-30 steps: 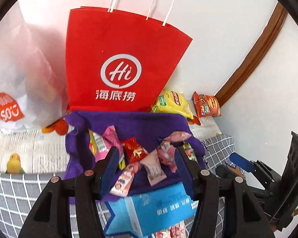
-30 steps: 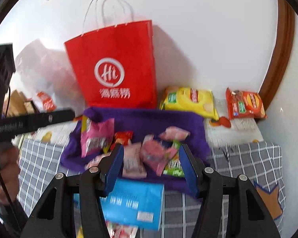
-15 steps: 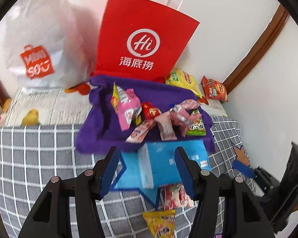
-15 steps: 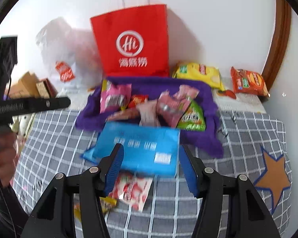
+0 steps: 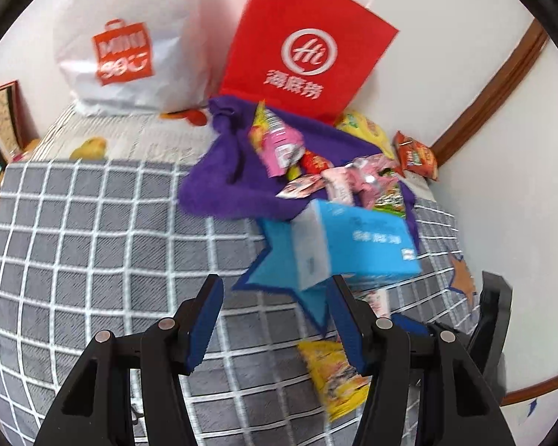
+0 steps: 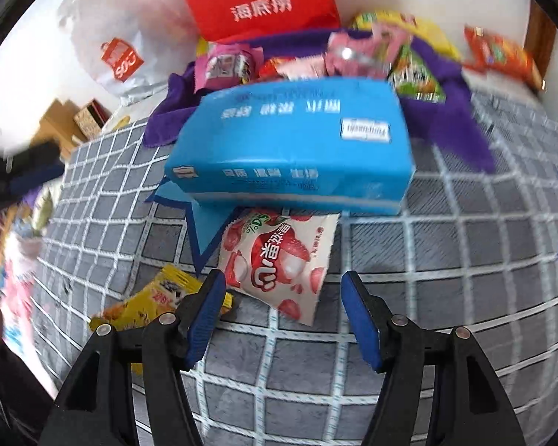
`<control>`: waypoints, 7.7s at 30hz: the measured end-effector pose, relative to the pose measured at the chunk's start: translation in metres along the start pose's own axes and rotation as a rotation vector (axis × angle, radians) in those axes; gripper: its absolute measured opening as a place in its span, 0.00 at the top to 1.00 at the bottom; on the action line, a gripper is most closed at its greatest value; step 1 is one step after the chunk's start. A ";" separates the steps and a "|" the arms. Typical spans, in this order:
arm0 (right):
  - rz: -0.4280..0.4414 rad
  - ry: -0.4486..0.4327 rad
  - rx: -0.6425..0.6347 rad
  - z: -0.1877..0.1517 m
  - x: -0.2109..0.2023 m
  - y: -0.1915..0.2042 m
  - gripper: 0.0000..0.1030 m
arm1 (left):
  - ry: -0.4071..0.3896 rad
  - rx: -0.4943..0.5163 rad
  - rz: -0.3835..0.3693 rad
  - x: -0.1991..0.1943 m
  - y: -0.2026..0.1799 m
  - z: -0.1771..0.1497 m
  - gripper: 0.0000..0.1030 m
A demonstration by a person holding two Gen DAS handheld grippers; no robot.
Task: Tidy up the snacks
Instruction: 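Move the right gripper to the bedspread and grasp the strawberry candy packet, then grasp the yellow snack bag with left gripper while right holds the strawberry packet, then lift both held snacks and carry them over the purple towel, then lower and open right gripper on the towel while left drops the yellow bag there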
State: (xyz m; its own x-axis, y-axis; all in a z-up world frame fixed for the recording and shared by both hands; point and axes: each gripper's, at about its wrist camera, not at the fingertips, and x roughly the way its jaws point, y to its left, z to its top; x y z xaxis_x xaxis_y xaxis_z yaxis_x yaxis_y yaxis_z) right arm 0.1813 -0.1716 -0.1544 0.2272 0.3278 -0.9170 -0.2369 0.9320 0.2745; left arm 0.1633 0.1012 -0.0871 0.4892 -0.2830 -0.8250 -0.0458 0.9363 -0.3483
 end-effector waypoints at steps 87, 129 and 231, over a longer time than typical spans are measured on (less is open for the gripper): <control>-0.222 -0.225 -0.112 -0.009 0.002 -0.056 0.40 | -0.094 0.188 0.267 0.089 -0.037 -0.062 0.45; -0.214 -0.226 -0.148 -0.017 -0.012 -0.041 0.47 | -0.075 0.141 0.172 0.070 -0.032 -0.070 0.50; -0.133 -0.106 -0.033 0.225 0.027 -0.037 0.32 | 0.013 0.088 0.063 0.121 -0.053 0.153 0.50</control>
State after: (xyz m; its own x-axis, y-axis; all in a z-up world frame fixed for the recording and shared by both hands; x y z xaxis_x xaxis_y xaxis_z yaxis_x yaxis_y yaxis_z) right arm 0.4088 -0.1623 -0.1246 0.3562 0.2182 -0.9086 -0.2291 0.9631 0.1415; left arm 0.3583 0.0497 -0.1002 0.4764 -0.2254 -0.8498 0.0013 0.9668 -0.2556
